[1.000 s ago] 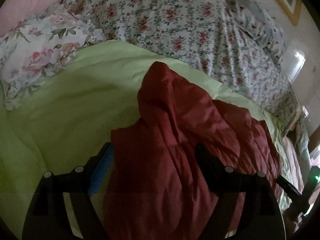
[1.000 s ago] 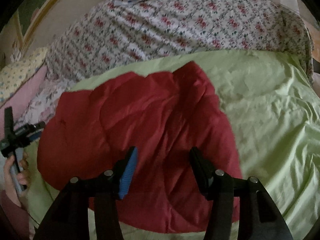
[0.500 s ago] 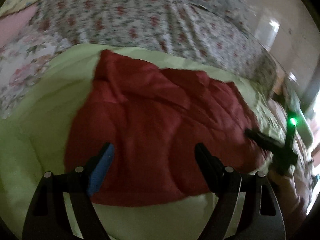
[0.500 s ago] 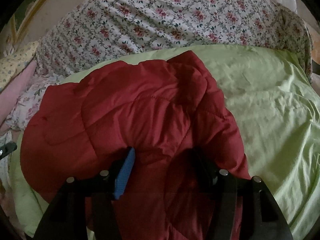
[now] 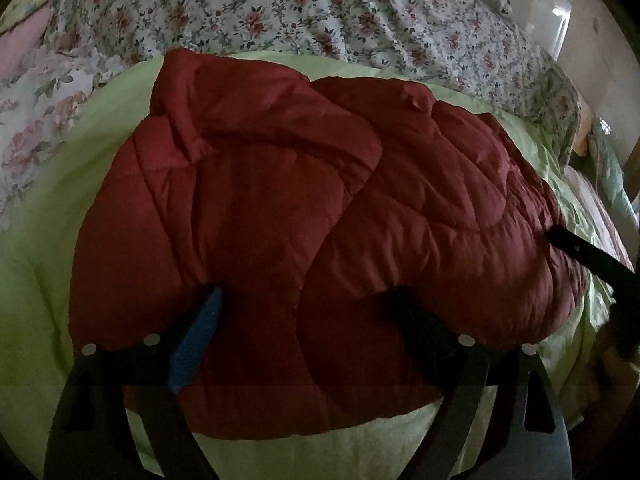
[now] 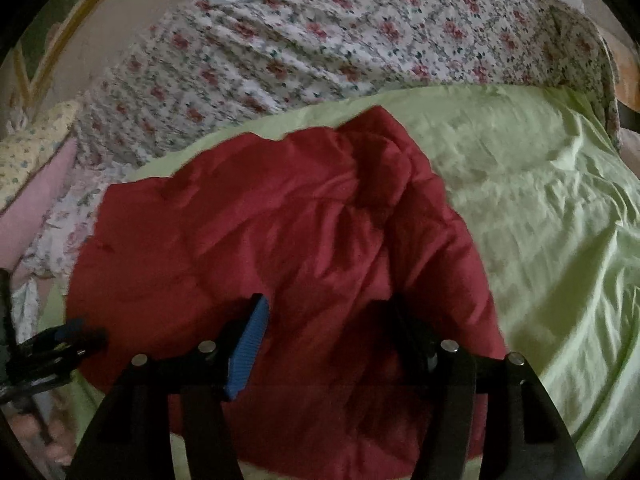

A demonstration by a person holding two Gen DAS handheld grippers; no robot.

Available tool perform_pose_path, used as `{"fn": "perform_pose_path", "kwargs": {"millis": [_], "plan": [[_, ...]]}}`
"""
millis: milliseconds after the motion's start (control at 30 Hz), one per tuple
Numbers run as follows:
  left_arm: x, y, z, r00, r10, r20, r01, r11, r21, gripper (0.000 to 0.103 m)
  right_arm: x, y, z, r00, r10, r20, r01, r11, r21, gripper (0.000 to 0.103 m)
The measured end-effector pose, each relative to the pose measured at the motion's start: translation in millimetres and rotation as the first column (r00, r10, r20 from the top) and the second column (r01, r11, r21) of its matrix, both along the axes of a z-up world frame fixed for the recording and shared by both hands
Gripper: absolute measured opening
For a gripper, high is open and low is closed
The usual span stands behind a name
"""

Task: Fold large clothes

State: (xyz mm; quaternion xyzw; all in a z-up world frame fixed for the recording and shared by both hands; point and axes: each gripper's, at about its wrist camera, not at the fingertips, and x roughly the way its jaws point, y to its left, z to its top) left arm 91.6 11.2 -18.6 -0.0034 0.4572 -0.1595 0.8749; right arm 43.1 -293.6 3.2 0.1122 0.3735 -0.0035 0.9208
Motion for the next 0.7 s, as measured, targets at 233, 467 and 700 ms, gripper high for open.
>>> {"fn": "perform_pose_path", "kwargs": {"millis": [233, 467, 700], "plan": [[1.9, -3.8, -5.5, 1.0, 0.014, -0.006, -0.014, 1.0, 0.011, 0.091, -9.0, 56.8, 3.5, 0.989, 0.145, -0.002, -0.144, 0.985, -0.094, 0.066], [6.2, -8.1, -3.4, 1.0, 0.017, -0.001, -0.017, 0.999, 0.028, 0.092, 22.1, 62.1, -21.0, 0.991, 0.121, -0.048, -0.129, 0.967, -0.221, 0.07], [22.7, -11.7, -4.3, 0.999, 0.04, -0.016, -0.039, 0.999, 0.035, 0.099, 45.2, 36.1, -27.4, 0.995, 0.085, -0.046, -0.092, 0.978, -0.186, 0.07]]}}
